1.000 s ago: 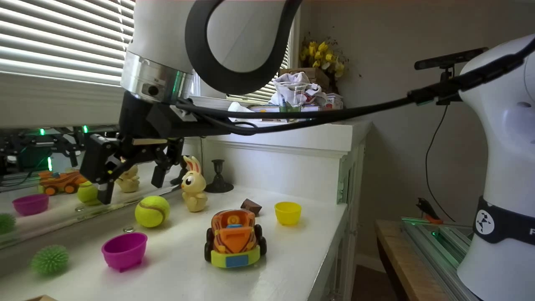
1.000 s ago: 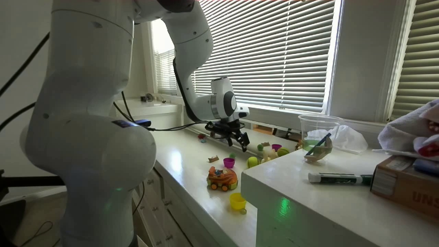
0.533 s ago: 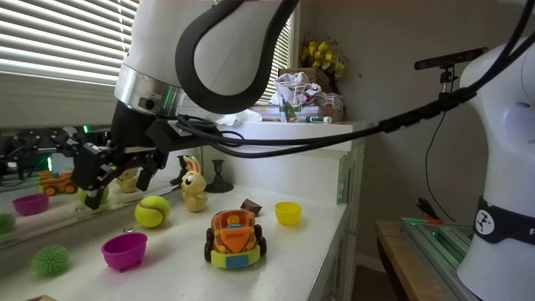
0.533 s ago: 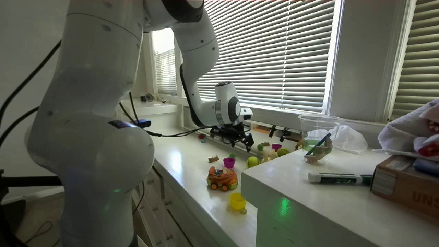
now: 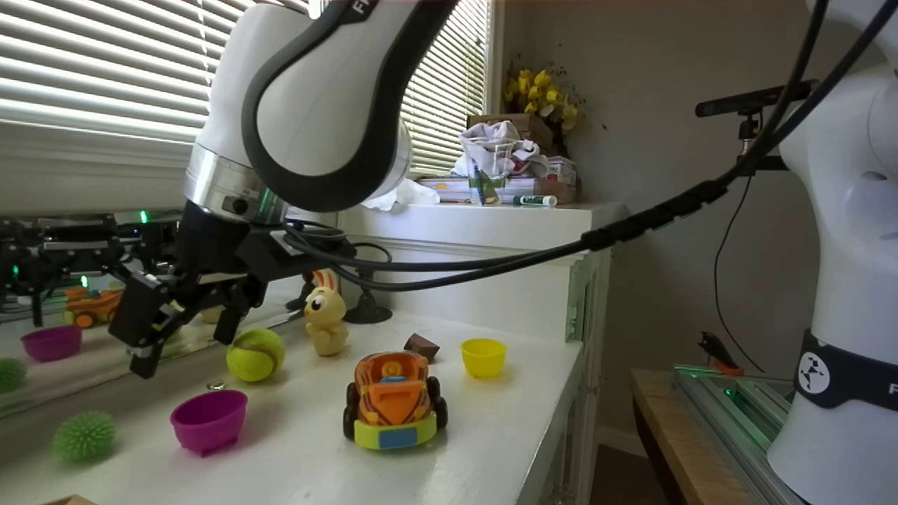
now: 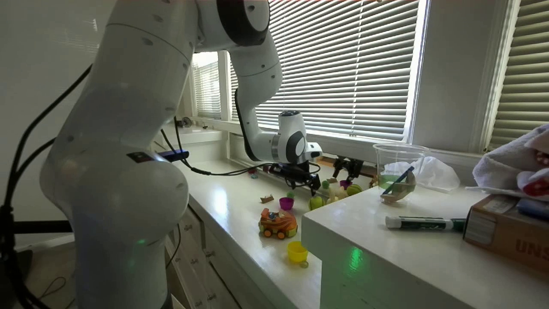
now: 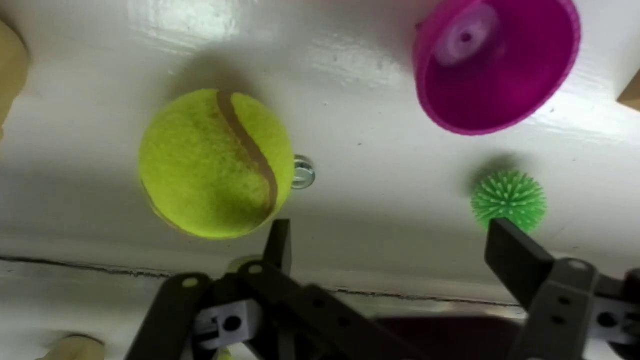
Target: Put the glass item into the purple bowl
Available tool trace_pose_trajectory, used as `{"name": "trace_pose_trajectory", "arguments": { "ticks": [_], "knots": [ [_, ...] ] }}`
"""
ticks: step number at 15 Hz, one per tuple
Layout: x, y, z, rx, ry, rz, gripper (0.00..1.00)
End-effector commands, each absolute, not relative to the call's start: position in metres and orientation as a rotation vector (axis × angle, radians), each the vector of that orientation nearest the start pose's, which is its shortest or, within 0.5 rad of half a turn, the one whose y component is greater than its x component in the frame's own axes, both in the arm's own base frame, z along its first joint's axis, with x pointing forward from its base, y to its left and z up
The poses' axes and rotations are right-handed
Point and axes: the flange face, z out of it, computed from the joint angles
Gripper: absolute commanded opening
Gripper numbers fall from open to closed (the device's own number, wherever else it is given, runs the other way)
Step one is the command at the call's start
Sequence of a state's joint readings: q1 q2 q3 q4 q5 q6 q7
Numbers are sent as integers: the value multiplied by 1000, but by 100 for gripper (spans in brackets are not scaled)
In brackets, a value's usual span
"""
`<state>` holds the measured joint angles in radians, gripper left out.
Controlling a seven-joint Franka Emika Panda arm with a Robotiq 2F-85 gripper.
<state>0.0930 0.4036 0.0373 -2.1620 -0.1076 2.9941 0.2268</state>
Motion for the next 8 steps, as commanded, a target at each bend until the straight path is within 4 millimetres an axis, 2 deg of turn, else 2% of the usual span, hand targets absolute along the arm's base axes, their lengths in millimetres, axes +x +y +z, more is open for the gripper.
{"name": "trace_pose_trajectory", "arguments": {
  "ticks": [1, 5, 8],
  "knots": [
    [606, 79, 247, -3011, 17, -603, 100],
    [604, 67, 248, -3066, 90, -532, 100],
    [605, 61, 250, -3084, 114, -554, 100]
  ]
}}
